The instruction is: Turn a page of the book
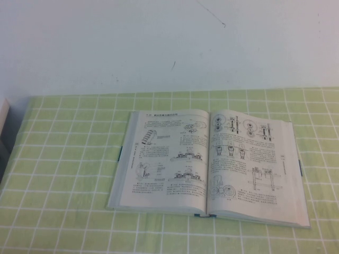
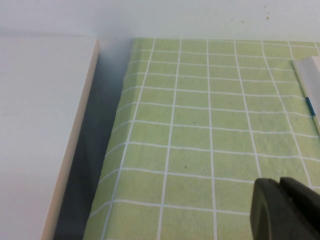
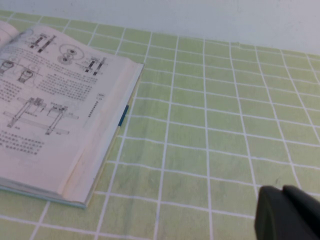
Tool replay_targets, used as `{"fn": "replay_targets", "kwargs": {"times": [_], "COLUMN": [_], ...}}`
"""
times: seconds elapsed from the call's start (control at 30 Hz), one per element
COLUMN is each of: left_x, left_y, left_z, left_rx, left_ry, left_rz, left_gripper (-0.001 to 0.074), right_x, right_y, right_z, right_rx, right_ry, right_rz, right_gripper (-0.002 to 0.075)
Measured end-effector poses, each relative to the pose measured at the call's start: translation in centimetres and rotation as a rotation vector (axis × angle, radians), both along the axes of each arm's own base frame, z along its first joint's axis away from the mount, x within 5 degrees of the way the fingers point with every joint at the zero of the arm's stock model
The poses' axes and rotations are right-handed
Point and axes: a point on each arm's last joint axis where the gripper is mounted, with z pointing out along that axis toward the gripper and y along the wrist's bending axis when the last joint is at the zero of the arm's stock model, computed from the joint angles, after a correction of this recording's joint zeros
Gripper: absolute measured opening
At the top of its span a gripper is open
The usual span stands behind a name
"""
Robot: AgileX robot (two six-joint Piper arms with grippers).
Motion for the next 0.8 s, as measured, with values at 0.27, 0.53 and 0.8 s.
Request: {"fn": "replay_targets", "kwargs": {"times": [0.27, 0.53, 0.8], "left_x": [0.00, -0.01, 0.13], "left_y": [0.00, 0.08, 0.10], "left_z": [0.00, -0.03, 0.36], "left_rx": [-0.002, 0.034, 0.056], "left_ry": [0.000, 0.004, -0.051], "left_rz": [0.001, -0.001, -0.003], "left_gripper": [-0.0004, -0.0004, -0.0004], "right_x": [0.00, 0.00, 0.00], "right_y": [0.00, 0.00, -0.11], "right_z": [0.00, 0.00, 0.01], "right_rx": [0.000, 0.000, -0.029], "right_ry": [0.000, 0.000, 0.000], "right_rz": [0.000, 0.000, -0.002], "right_gripper": [-0.0003, -0.0003, -0.0003]}}
